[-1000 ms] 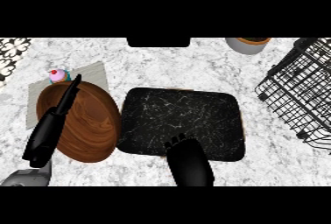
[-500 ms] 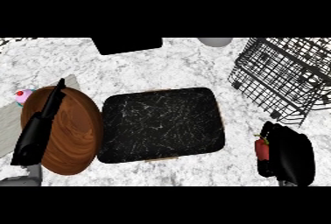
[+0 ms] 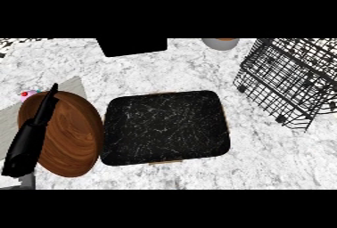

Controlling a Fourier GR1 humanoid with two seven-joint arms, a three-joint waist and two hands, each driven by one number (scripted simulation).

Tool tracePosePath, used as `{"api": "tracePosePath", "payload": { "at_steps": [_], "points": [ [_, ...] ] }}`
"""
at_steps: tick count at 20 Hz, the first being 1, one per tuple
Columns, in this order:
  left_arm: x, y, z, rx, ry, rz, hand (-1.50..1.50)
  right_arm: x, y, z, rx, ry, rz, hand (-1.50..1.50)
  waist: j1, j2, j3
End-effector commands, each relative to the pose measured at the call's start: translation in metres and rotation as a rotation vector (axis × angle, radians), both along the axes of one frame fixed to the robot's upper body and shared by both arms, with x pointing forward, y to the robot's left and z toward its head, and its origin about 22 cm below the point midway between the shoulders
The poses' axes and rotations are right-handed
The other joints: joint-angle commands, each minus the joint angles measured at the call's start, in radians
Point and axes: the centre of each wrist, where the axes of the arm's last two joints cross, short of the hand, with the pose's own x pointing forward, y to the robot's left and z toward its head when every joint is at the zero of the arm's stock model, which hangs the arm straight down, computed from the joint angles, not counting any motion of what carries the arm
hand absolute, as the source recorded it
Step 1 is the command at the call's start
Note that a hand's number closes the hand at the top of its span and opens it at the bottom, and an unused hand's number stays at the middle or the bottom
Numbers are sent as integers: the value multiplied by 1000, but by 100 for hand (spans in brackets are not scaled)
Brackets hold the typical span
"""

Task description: Pick the bell pepper from the tray and place it in the tiered basket

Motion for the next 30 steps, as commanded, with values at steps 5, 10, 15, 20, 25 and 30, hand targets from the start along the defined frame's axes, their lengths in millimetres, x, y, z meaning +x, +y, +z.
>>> {"api": "tracePosePath", "payload": {
  "at_steps": [5, 10, 15, 20, 25, 30],
  "points": [
    [6, -2, 5, 14, -7, -69, 0, -52, -92, 103, 20, -194, 75, 150, 75, 16, -6],
    [22, -15, 7, -5, -10, -128, 0, -66, -114, 166, 33, -254, 92, 150, 130, 27, -7],
    [24, -16, 8, -7, -5, -155, 0, -41, -108, 191, 118, -233, 69, 150, 159, 31, -7],
    [12, -37, -7, -14, -20, -187, 0, -1, -110, 224, 157, -252, 36, 150, 186, 35, -7],
    [24, -42, 11, 8, -6, -197, 0, 49, -93, 213, 233, -201, 56, 150, 198, 37, -7],
    [24, -51, 15, -2, -9, -185, 0, 97, -84, 203, 243, -182, 81, 150, 195, 37, -6]
  ]
}}
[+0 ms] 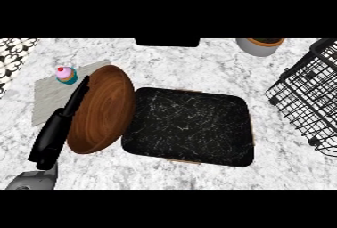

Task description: Pick the bell pepper from the tray and place it in the tiered basket

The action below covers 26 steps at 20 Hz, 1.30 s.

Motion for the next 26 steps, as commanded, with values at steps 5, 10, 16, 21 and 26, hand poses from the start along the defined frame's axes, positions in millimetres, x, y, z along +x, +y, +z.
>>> {"api": "tracePosePath", "payload": {
  "at_steps": [5, 10, 16, 21, 26],
  "points": [
    [3, 0, -4, -13, 0, 0, 0, 81, 15, -36, 51, 52, 6, 150, 4, 2, 0],
    [0, 0, -7, -2, -10, -6, 0, 110, 21, -80, 241, -66, 26, -150, 4, 3, 1],
    [11, 1, -2, 4, -16, -14, 0, 136, 25, -110, 323, -200, 131, -150, 8, 8, 2],
    [6, 4, 10, 1, -1, -2, 0, 128, 14, -83, 303, -478, 33, -150, -11, 0, 2],
    [4, 6, -5, -9, 10, 28, 0, 93, -39, -67, 250, -606, -210, -150, -28, 0, 1]
  ]
}}
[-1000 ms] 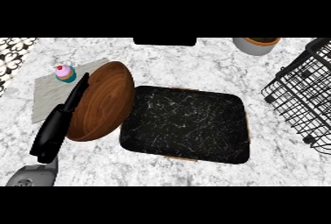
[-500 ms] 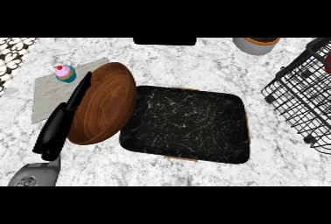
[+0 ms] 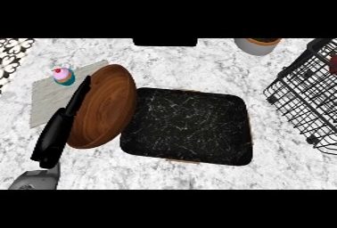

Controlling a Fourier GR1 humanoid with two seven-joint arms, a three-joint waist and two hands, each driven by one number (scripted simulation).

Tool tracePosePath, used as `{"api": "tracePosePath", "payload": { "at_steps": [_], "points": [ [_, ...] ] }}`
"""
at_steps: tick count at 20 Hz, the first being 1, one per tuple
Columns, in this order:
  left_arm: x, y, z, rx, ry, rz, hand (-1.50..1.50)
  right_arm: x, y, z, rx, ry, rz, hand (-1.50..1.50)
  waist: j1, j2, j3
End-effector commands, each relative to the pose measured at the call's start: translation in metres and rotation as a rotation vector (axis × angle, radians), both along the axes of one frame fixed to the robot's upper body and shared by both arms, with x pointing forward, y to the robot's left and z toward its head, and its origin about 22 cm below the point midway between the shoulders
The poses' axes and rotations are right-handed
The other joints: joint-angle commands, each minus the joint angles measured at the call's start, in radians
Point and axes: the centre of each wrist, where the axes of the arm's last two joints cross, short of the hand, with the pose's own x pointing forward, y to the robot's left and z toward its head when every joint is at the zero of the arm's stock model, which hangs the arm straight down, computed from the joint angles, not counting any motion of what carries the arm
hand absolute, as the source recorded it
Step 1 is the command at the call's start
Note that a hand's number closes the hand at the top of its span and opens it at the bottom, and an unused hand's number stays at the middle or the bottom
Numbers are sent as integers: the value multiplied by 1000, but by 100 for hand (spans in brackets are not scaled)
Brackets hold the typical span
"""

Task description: Pick the bell pepper from the tray and place it in the tiered basket

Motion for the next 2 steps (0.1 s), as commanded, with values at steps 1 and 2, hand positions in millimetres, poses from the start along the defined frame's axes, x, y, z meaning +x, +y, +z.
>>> {"api": "tracePosePath", "payload": {
  "at_steps": [1, 2],
  "points": [
    [2, 4, -11, 18, 0, 33, 0, -34, -43, 18, 10, -52, -196, -150, -26, -3, -1],
    [-4, 17, -5, 14, 11, 25, 0, -50, -58, 24, 20, -58, -234, -150, -27, -7, -1]
  ]
}}
